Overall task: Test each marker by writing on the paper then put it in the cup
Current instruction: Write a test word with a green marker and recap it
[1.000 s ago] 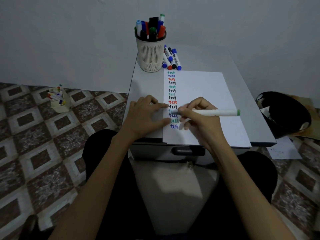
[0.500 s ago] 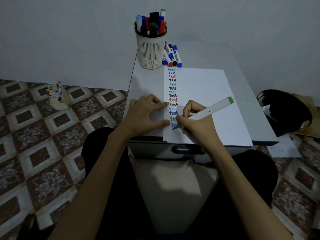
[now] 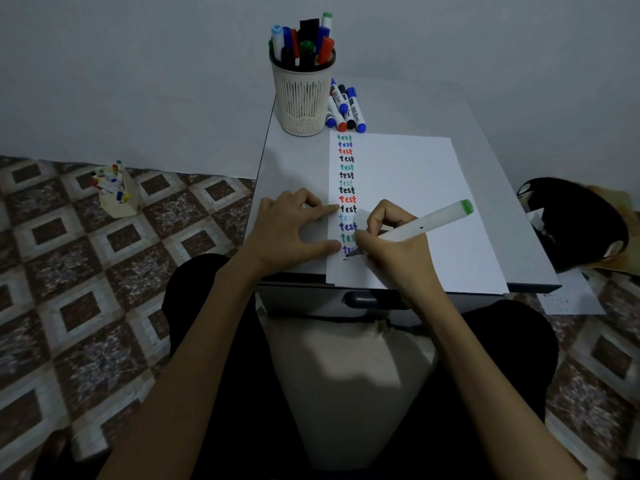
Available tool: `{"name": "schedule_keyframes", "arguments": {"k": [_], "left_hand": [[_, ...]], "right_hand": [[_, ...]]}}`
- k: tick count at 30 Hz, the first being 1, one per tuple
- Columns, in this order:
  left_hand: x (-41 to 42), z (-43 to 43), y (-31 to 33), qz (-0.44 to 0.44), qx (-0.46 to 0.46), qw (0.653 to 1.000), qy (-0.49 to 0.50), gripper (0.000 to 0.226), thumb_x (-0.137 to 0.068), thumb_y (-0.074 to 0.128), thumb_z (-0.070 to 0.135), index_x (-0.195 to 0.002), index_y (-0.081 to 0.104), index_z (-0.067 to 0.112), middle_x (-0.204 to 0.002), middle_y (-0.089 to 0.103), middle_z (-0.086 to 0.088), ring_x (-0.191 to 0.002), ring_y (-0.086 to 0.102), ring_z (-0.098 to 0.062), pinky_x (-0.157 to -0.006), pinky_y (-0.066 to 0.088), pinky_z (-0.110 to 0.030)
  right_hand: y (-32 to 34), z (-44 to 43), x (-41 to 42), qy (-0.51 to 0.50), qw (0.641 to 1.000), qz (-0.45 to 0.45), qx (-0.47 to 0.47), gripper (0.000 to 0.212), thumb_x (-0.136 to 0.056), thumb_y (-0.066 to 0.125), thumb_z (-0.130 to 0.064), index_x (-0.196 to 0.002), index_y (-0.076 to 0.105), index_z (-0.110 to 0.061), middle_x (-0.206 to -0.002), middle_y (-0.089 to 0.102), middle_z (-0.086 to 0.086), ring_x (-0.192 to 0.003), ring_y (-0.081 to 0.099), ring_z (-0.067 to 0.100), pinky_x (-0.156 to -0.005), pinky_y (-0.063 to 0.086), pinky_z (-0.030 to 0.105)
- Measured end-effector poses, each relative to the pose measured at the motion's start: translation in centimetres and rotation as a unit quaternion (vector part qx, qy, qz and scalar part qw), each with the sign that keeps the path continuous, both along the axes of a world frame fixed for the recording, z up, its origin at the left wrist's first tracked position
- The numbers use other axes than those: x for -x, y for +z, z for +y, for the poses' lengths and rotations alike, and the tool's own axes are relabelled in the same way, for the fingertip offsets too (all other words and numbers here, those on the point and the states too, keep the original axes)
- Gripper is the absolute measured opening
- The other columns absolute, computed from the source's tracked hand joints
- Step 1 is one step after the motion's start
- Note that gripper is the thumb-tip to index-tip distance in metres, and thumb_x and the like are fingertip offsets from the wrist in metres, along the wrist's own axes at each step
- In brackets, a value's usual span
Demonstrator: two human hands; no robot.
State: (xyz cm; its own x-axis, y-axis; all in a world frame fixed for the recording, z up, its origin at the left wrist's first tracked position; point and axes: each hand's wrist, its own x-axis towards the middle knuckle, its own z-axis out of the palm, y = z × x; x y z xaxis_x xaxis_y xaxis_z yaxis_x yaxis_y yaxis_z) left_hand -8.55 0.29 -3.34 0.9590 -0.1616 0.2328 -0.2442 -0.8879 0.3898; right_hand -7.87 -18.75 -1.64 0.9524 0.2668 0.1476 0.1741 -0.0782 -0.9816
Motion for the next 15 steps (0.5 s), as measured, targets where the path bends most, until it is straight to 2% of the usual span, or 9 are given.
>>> {"name": "schedule_keyframes", "arguments": {"k": [4,8,11,15], "left_hand": [[-0.05,-0.01,-0.08,-0.001,-0.006,1.000,0.002,0.080,-0.066,0.036,0.076,-0.131,0.051,0.033,-0.110,0.048,0.006,-0.100,0.042,-0.012,-0.074,0.015,-0.026],[0.00,-0.05,-0.02,0.003,-0.002,1.000,0.001,0.081,-0.066,0.036,0.077,-0.131,0.051,0.033,-0.110,0.047,0.006,-0.100,0.041,-0.011,-0.073,0.016,-0.027],[-0.04,0.00,0.01,0.002,-0.001,1.000,0.001,0.080,-0.065,0.037,0.076,-0.131,0.051,0.033,-0.109,0.048,0.006,-0.100,0.041,-0.012,-0.074,0.017,-0.027],[-0.05,0.01,0.01,0.003,0.000,1.000,0.002,0.081,-0.065,0.036,0.077,-0.131,0.051,0.033,-0.110,0.048,0.006,-0.100,0.041,-0.012,-0.074,0.017,-0.027]], "right_hand": [[0.15,0.12,0.25,0.014,1.000,-0.011,0.012,0.034,-0.075,0.059,0.016,-0.063,0.038,-0.008,-0.063,0.042,0.016,-0.058,0.042,0.017,-0.046,0.034,0.013],[0.29,-0.04,0.10,0.034,0.999,0.007,0.009,0.032,-0.075,0.058,0.017,-0.063,0.038,-0.006,-0.064,0.043,0.031,-0.056,0.042,0.020,-0.045,0.035,0.014],[0.15,-0.18,-0.04,0.013,1.000,0.007,-0.011,0.035,-0.075,0.058,0.016,-0.061,0.038,-0.009,-0.062,0.041,0.021,-0.052,0.038,0.018,-0.045,0.035,0.016],[-0.09,-0.15,0.02,0.019,1.000,-0.018,0.007,0.030,-0.072,0.058,0.010,-0.062,0.036,-0.008,-0.064,0.038,0.021,-0.059,0.038,0.021,-0.047,0.031,0.022]]}}
